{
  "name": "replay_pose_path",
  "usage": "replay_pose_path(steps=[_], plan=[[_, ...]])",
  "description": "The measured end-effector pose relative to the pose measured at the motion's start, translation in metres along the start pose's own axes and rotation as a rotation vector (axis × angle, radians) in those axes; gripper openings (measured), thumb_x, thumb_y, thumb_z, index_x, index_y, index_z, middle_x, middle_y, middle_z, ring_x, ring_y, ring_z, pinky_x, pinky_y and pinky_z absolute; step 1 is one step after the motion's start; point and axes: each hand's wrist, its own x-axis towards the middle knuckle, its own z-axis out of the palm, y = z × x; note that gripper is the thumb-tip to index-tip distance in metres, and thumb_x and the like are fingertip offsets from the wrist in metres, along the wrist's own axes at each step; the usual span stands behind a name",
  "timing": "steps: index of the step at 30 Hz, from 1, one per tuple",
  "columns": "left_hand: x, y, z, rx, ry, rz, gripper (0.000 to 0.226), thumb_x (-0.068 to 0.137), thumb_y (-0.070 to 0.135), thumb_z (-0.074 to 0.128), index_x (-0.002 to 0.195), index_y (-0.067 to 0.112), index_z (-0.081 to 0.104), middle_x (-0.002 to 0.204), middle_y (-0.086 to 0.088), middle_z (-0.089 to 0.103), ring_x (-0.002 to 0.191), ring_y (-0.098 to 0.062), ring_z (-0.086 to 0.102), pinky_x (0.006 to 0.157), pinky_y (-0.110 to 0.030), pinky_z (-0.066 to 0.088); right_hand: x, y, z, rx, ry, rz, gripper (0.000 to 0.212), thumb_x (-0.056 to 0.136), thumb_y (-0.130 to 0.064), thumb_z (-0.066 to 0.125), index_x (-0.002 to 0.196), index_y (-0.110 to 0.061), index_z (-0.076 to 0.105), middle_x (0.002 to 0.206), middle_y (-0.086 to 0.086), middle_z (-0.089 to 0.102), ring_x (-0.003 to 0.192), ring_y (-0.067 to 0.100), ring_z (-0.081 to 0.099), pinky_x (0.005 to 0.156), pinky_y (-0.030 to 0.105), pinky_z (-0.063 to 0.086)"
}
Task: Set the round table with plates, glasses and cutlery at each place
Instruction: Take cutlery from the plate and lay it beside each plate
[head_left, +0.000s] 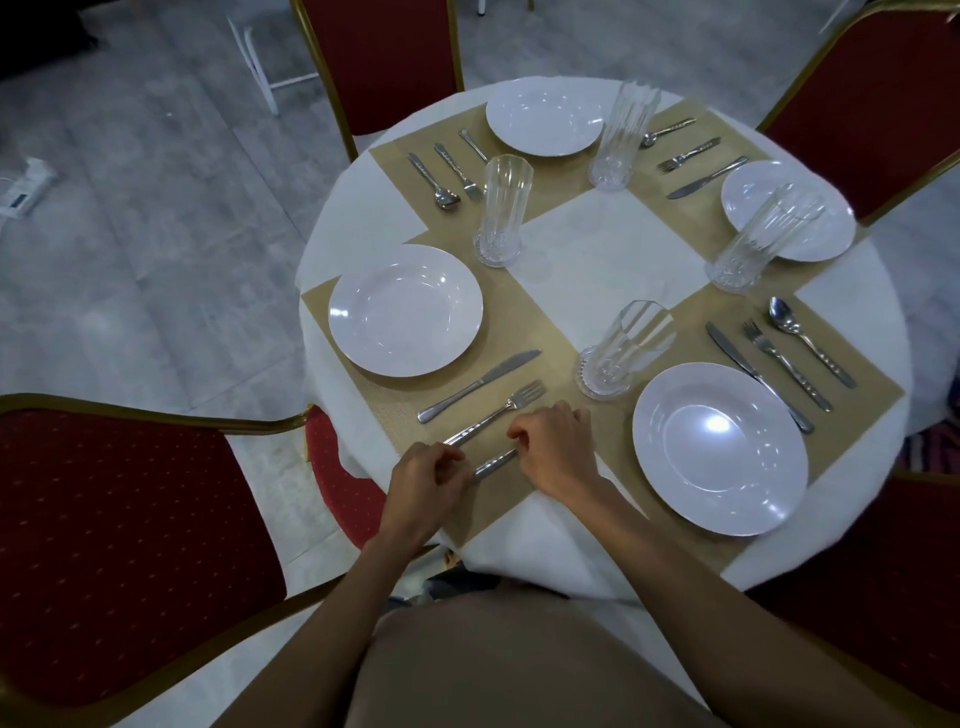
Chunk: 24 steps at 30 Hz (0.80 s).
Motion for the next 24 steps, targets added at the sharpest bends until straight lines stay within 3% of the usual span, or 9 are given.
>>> replay_pose_path(steps=[6,11,19,24], plan=[[-0.007,0.005,0.004,0.087,-0.025,0.041,0.020,0.085,0.031,0.073,0.103,0.022,0.071,0.095,0.007,0.062,0.085,-0.005,0.056,0.078,-0.027,0.054,-0.015,0.005,0.011,-0.019,-0.055,-0.009,0.023,0.094,-0.021,0.059,0.109,-0.033,0.071,0.099,-0.005,0.067,0.111,0.020,0.050,0.096,0.036,0.031],[-0.012,0.005,0.008,0.111,-0.025,0.043,0.020,0.085,0.029,0.073,0.104,0.022,0.071,0.095,0.008,0.062,0.087,-0.006,0.056,0.080,-0.029,0.055,-0.019,0.005,0.016,0.017,-0.032,-0.010,0.024,0.093,-0.015,0.060,0.109,-0.029,0.070,0.099,-0.005,0.069,0.106,0.018,0.055,0.109,0.040,0.028],[-0.013,0.006,0.011,0.126,0.012,0.035,0.017,0.086,0.026,0.073,0.101,0.020,0.075,0.094,0.004,0.067,0.087,-0.010,0.058,0.080,-0.035,0.056,-0.019,0.000,0.021,0.113,0.004,0.004,0.023,0.093,-0.013,0.063,0.107,-0.028,0.073,0.093,-0.006,0.071,0.099,0.017,0.056,0.090,0.032,0.031],[-0.013,0.006,0.009,0.135,0.007,0.036,0.017,0.087,0.026,0.073,0.102,0.020,0.075,0.094,0.004,0.066,0.087,-0.010,0.058,0.080,-0.034,0.056,-0.015,0.002,0.023,0.169,0.010,0.002,0.019,0.091,-0.016,0.067,0.104,-0.027,0.075,0.094,-0.008,0.074,0.097,0.014,0.061,0.093,0.031,0.031]])
